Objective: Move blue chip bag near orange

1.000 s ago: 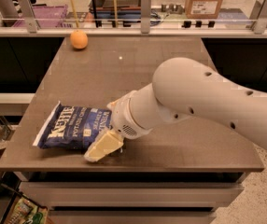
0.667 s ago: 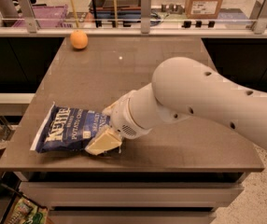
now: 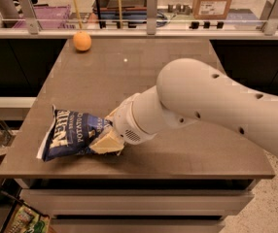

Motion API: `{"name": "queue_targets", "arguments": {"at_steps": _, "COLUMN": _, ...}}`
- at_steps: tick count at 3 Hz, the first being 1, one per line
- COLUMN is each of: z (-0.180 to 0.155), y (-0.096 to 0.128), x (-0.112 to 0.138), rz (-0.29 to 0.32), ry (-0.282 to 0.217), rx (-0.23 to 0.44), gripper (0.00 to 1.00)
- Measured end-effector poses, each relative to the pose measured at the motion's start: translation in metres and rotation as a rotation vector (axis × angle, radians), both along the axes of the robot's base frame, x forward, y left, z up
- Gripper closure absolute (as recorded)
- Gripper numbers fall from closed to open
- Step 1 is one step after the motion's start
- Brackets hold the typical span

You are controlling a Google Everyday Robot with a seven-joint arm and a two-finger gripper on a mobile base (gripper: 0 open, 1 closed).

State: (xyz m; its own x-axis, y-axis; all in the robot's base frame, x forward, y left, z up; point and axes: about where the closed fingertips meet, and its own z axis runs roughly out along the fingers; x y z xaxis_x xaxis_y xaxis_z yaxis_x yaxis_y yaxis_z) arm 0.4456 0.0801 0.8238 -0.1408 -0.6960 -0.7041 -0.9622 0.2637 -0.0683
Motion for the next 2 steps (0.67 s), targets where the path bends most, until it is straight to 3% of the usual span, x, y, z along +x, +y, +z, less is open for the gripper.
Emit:
{"name": "queue_targets", "arguments": {"at_steps": 1, "z": 0.0008, "y": 0.0003, "x": -0.0002, "rz": 0.001, "ry": 0.0, "rx": 0.0, "gripper": 1.0}}
{"name": "queue_targets", "arguments": {"at_steps": 2, "z": 0.0009, "y": 0.0003, "x": -0.0002, "rz": 0.001, "ry": 0.0, "rx": 0.0, "gripper": 1.0}}
